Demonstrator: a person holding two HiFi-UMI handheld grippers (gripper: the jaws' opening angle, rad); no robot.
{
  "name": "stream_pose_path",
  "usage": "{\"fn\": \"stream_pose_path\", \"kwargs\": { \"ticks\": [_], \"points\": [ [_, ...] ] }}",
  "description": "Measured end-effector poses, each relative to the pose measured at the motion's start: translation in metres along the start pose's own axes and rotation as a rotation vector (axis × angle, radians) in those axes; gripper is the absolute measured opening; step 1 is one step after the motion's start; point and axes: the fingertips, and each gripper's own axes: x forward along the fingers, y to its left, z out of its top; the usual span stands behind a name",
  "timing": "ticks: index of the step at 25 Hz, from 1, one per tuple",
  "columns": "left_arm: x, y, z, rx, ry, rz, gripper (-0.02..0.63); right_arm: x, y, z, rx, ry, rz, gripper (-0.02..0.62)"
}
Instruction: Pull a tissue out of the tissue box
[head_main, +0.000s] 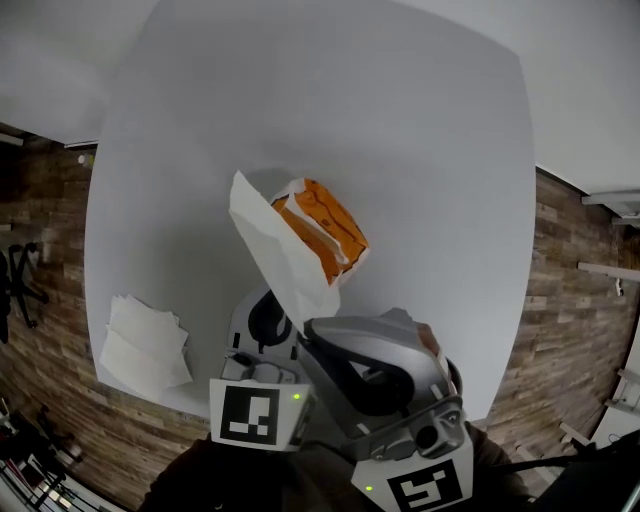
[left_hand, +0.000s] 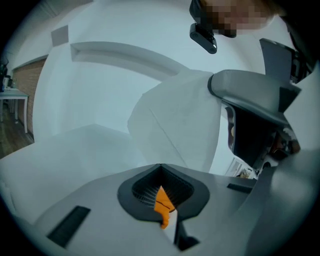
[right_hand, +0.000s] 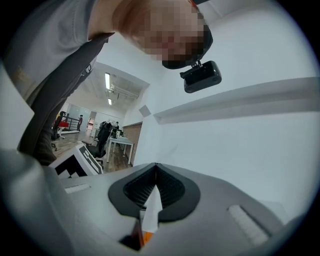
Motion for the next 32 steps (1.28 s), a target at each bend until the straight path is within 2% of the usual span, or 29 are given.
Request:
{"fn": "stream_pose_path", "kwargs": {
  "ticks": [6, 10, 17, 24, 32],
  "points": [
    [-0.054, 0.002, 0.021, 0.032, -0.087, 0.066, 0.000, -0.007, 0.019, 0.024, -0.020, -0.037, 0.028, 0.003],
    [-0.092, 0.015, 0.028, 0.011, -0.135, 0.129, 0.000, -0.006, 0.037, 0.032, -0.029, -0.049, 0.048, 0.003],
    [-0.180, 0.070, 0.031, 0.005, -0.191, 0.230, 0.000, 0.032, 0.086, 0.032, -0.066, -0.039, 0.053, 0.003],
    [-0.280, 0.145, 0.021, 0.015, -0.199, 0.285, 0.000, 0.092, 0.180, -0.001, -0.038, 0.009, 0.052, 0.003],
    [-0.380, 0.209, 0.025, 0.038, -0.232, 0.376, 0.000, 0.149, 0.312, -0.059, 0.002, 0.170, 0.186, 0.003]
  ]
}}
